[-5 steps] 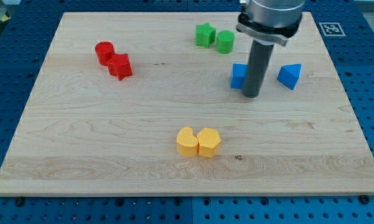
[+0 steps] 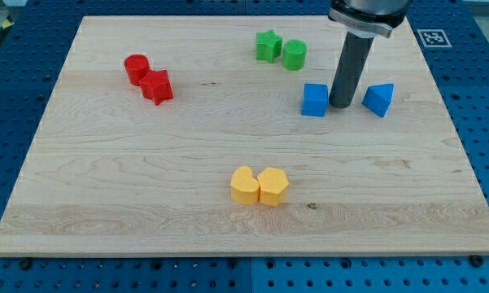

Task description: Slide the blue cube vertically below the green star

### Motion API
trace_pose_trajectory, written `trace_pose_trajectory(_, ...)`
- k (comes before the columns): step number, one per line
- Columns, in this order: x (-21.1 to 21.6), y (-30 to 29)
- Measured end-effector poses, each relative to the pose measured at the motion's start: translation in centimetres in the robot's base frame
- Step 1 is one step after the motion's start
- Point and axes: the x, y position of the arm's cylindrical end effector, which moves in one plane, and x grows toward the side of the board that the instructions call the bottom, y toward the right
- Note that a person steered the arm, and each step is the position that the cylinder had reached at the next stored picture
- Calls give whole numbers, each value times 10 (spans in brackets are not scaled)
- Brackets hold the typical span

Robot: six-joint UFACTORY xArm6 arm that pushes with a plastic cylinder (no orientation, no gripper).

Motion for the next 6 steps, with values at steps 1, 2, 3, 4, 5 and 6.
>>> trace_pose_trajectory(1,0,-14)
trace_pose_trajectory(2,0,-41)
trace_pose_trajectory(3,0,-63)
trace_pose_trajectory(4,6,-52)
trace_pose_trajectory(5,34,-41)
trace_pose_trajectory(6,58,-48)
